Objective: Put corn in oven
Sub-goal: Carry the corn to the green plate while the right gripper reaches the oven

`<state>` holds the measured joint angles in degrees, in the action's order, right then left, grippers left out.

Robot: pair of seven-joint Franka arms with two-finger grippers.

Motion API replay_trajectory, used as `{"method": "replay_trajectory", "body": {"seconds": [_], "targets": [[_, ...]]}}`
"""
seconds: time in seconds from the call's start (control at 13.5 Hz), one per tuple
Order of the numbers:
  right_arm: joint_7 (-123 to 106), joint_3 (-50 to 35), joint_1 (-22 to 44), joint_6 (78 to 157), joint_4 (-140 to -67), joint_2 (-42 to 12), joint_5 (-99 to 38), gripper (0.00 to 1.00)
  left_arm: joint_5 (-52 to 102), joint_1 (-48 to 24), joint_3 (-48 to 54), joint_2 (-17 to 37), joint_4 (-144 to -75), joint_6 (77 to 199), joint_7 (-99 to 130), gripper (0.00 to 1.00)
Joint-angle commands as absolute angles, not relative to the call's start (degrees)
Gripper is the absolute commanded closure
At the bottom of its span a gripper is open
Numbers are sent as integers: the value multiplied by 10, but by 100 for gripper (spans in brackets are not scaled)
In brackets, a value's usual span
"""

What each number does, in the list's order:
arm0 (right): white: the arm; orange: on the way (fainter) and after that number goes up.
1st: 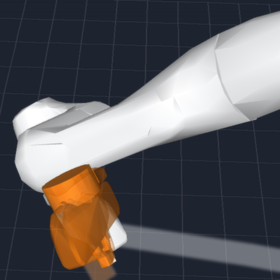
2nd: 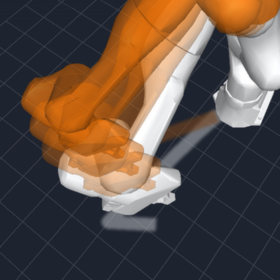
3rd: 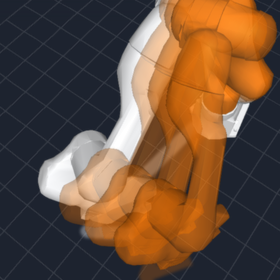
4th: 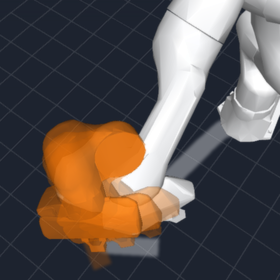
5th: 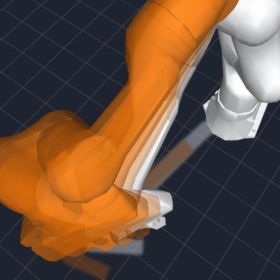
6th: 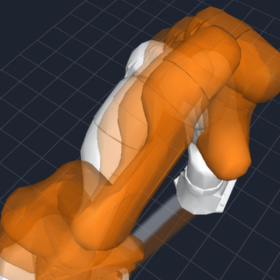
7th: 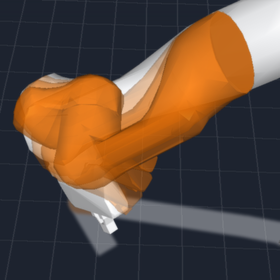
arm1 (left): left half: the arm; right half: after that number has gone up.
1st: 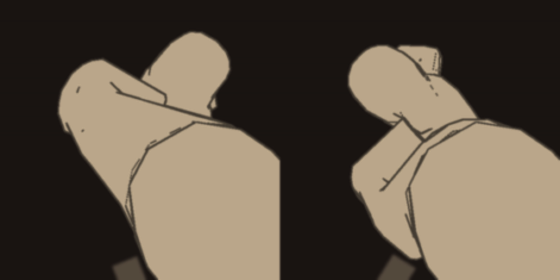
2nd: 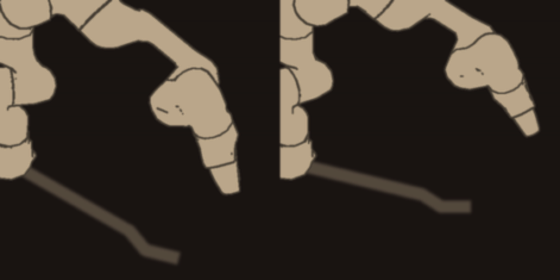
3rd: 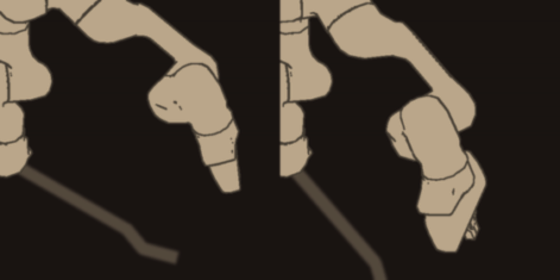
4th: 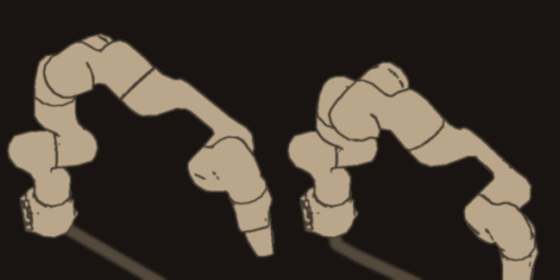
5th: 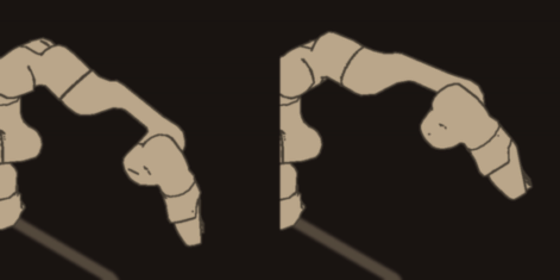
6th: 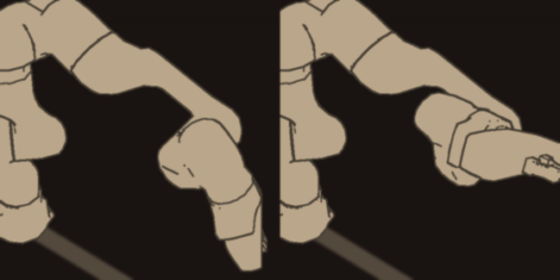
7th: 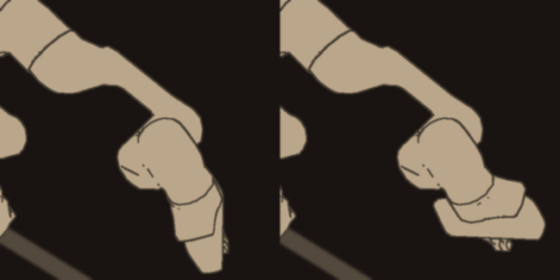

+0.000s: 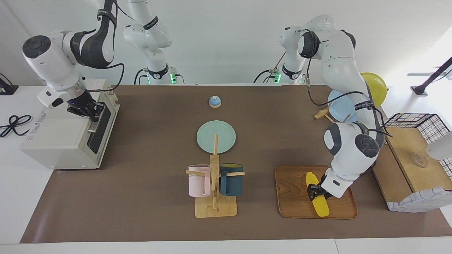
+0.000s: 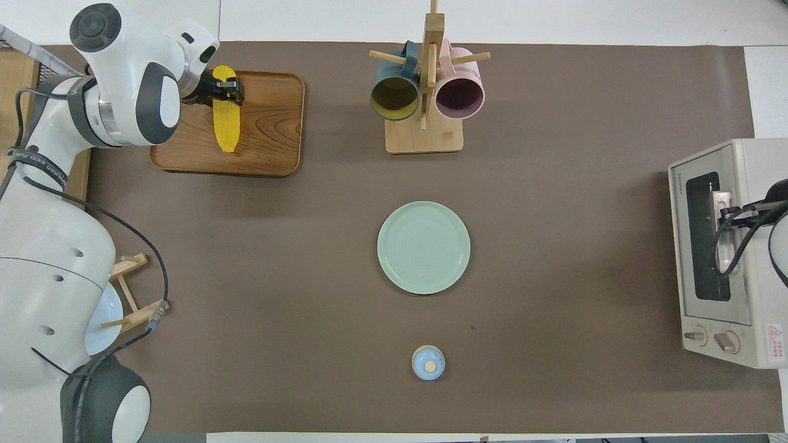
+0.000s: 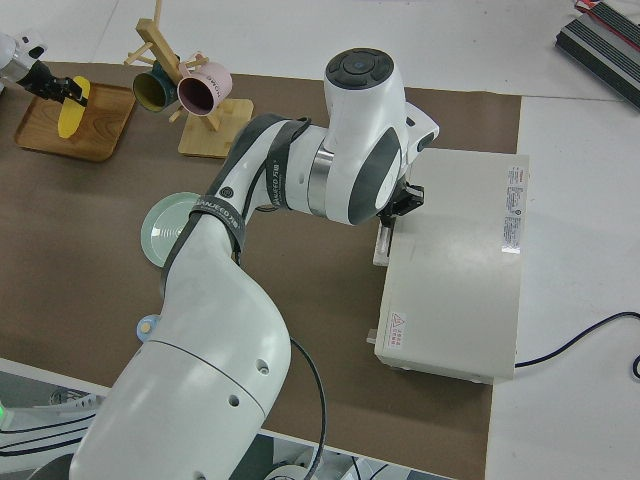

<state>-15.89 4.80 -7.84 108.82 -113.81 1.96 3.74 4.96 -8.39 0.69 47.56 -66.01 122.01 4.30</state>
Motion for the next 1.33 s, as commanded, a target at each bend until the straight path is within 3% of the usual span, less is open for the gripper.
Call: {"method": "replay_trajectory", "body": {"seconds": [0.0, 0.22, 0.44, 0.59, 0.81, 1.04, 1.26], "targets": [[-162, 43, -87, 1109, -1161, 18, 39, 100, 67, -86, 1, 463, -658, 1194, 44, 100], [-130, 42, -80, 1116, -1173, 15, 32, 100, 101, -98, -4, 376, -686, 1116, 54, 100], [-127, 41, -75, 1120, -1175, 5, 28, 100, 100, -149, -3, 250, -818, 1109, 113, 100], [-127, 39, -69, 1131, -1177, -1, 11, 100, 101, -191, -3, 198, -882, 1114, 147, 100], [-122, 39, -47, 1153, -1179, -16, 10, 100, 101, -271, -2, 178, -918, 1117, 217, 100], [-112, 39, -27, 1198, -1194, -37, 10, 100, 101, -365, -1, 135, -1042, 1276, 304, 100], [-106, 39, -11, 1239, -1222, -40, 10, 100, 101, -429, -2, 169, -1056, 1336, 339, 100]]}}
